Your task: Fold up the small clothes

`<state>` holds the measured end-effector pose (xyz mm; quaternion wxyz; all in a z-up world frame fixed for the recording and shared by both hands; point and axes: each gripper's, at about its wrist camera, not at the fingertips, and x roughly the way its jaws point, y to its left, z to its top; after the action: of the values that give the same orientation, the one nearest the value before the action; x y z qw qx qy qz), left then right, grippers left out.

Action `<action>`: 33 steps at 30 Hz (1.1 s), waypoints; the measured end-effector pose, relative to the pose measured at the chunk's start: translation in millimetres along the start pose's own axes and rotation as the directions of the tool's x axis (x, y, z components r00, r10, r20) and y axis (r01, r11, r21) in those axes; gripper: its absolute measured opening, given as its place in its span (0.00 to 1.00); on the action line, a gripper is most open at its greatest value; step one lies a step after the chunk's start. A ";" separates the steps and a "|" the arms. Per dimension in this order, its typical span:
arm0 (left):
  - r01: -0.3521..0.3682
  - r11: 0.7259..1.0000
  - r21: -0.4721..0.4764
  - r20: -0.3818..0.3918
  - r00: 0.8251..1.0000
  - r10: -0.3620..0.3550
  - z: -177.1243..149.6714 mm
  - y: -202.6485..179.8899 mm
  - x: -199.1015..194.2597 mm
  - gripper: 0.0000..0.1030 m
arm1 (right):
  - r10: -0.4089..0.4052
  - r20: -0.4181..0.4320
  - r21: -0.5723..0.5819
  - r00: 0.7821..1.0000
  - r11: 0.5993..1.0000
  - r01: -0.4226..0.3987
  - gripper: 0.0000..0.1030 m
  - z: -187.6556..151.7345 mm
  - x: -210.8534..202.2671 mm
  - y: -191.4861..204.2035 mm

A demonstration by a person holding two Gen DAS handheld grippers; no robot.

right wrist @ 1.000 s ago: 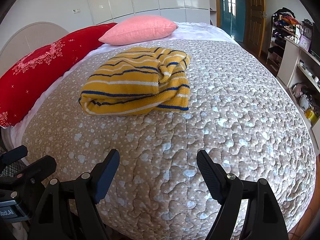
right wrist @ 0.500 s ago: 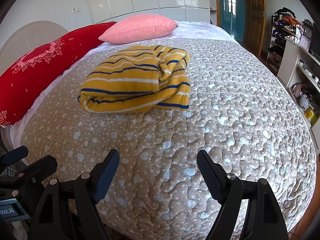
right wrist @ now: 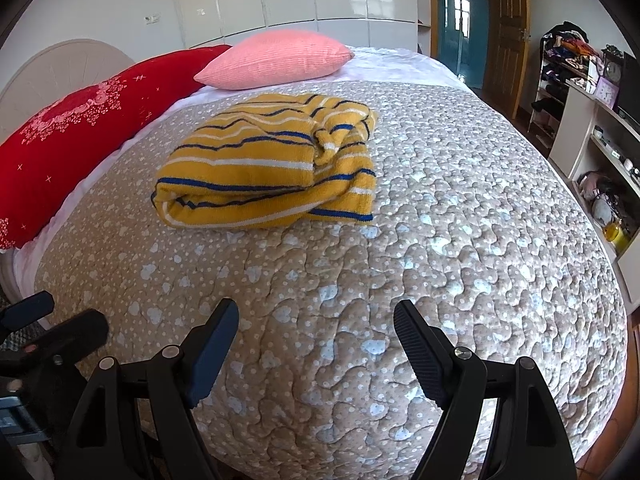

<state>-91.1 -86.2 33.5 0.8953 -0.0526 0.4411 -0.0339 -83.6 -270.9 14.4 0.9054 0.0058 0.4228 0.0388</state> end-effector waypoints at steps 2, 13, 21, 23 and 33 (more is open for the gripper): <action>0.023 1.000 0.003 0.034 0.999 -0.023 0.8 -1.7 -6.5 1.00 | -0.007 0.000 0.004 1.000 1.000 0.007 0.82 -0.7 0.2 -0.1; 0.017 0.999 0.052 0.052 0.998 -0.019 -1.7 -13.4 -6.2 1.00 | -0.025 0.000 0.020 1.000 0.999 0.025 0.82 -2.8 3.2 -4.1; -0.003 0.999 0.043 0.006 1.000 0.002 -8.2 -9.6 10.5 1.00 | -0.038 -0.002 0.069 0.999 0.997 0.038 0.82 -7.9 10.0 -15.5; -0.004 0.999 0.042 -0.006 1.000 0.005 -9.7 -9.0 15.2 1.00 | -0.041 -0.007 0.080 0.999 0.996 0.042 0.82 -9.8 11.6 -17.0; -0.025 0.999 0.032 -0.048 0.999 0.026 -13.7 -5.4 29.9 1.00 | -0.047 -0.019 0.087 0.999 0.995 0.049 0.83 -15.6 20.4 -20.3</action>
<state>-83.8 -95.6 2.3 0.8855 -0.0322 0.4625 -0.0306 -81.2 -289.9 -12.0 0.9013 0.0349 0.4318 -0.0016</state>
